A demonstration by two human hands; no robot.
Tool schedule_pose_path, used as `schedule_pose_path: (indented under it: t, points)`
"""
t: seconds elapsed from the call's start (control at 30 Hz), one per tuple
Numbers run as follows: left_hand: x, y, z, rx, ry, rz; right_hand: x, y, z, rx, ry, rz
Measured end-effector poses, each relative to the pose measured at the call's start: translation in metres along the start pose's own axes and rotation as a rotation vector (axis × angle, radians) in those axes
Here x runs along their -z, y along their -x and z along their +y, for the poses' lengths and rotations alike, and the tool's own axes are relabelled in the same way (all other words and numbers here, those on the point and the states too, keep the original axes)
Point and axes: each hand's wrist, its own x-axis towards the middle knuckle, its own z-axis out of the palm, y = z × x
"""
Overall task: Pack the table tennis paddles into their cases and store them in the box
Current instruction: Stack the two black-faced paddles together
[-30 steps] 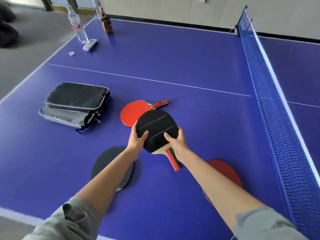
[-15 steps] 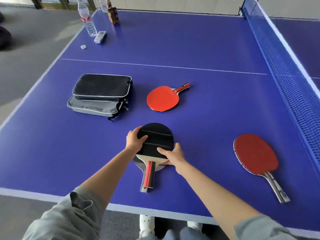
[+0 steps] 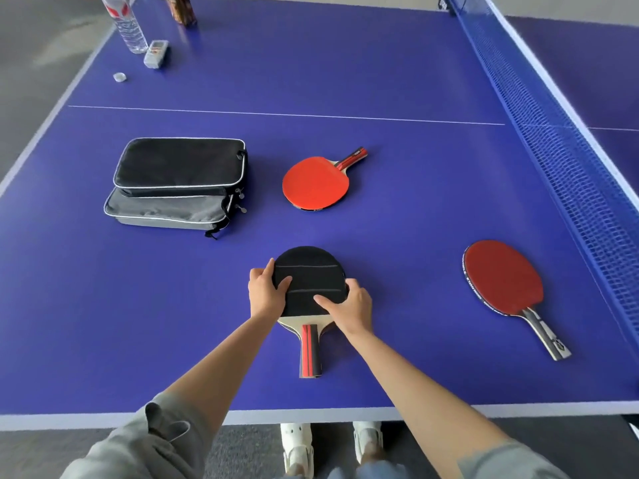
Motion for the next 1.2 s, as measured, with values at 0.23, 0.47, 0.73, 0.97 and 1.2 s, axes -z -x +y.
schedule_pose_path:
  t: [0.23, 0.47, 0.73, 0.97, 1.2]
  points:
    - [-0.008, 0.005, -0.003, 0.023, -0.014, 0.081, -0.001, 0.0, 0.007, 0.056, 0.094, 0.071]
    - [-0.013, 0.009, -0.013, 0.155, -0.065, 0.109, -0.013, 0.002, 0.005, 0.123, 0.023, 0.1]
    - [-0.015, 0.002, -0.013, 0.133, 0.112, 0.07, -0.016, 0.003, 0.006, 0.067, -0.089, 0.151]
    - [-0.019, -0.004, -0.003, 0.25, 0.103, 0.066, -0.021, -0.003, -0.005, -0.024, -0.187, 0.174]
    - [-0.054, -0.021, 0.049, 0.123, 0.135, 0.019, 0.031, -0.056, -0.001, -0.066, -0.307, 0.237]
